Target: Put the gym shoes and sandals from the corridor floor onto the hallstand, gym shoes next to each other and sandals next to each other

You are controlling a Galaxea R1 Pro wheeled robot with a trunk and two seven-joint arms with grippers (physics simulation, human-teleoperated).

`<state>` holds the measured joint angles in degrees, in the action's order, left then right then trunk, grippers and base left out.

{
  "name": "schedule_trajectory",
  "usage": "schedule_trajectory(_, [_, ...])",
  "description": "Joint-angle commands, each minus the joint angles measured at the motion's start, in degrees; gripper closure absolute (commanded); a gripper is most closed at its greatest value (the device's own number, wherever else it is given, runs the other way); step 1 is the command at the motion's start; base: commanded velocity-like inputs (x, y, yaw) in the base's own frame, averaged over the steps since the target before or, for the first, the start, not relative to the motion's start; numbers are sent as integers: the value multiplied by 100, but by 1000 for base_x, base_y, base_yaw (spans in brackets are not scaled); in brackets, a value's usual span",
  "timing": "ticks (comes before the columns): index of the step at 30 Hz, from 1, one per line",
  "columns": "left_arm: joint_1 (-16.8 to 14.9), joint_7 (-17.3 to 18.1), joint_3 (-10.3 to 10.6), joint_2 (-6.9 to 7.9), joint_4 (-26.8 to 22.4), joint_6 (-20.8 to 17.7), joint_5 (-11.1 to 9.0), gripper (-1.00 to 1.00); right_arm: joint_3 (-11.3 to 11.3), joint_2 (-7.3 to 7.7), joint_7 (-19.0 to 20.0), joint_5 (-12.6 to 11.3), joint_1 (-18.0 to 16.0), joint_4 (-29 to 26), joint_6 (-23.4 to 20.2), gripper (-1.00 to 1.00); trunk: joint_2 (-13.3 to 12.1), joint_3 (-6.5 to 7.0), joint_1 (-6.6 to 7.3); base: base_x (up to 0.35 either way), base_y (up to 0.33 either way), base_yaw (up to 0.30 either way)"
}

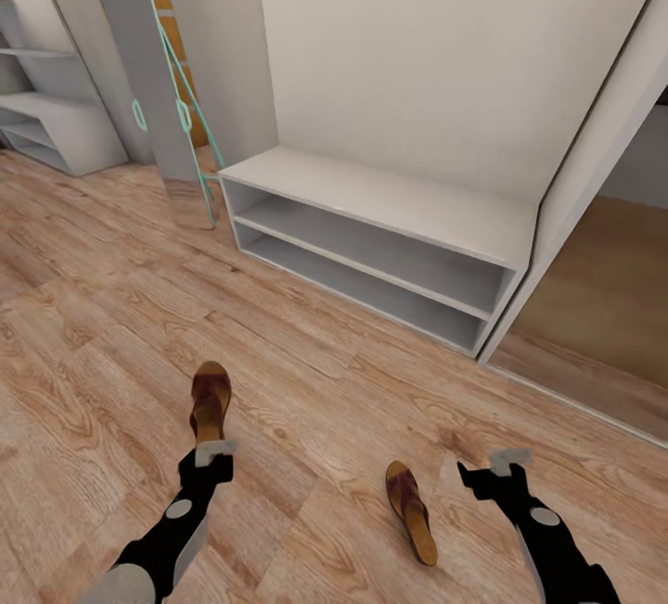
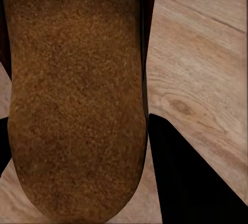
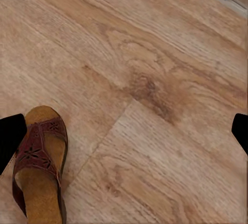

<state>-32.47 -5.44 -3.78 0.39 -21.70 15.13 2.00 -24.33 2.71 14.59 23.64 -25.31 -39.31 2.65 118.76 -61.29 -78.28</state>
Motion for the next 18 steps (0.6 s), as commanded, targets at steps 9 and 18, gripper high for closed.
schedule_trajectory(9, [-19, -6, -13, -10, -124, -25, 46, 100, 261, -50, 56, 66, -83, -452, -246, -100, 2, -4, 1, 0, 0, 0])
schedule_trajectory(18, [-5, 86, 6, -14, -141, -34, 44, 100, 271, -41, 54, 97, -88, -143, -256, -100, 82, -40, -43, 0, 0, 0])
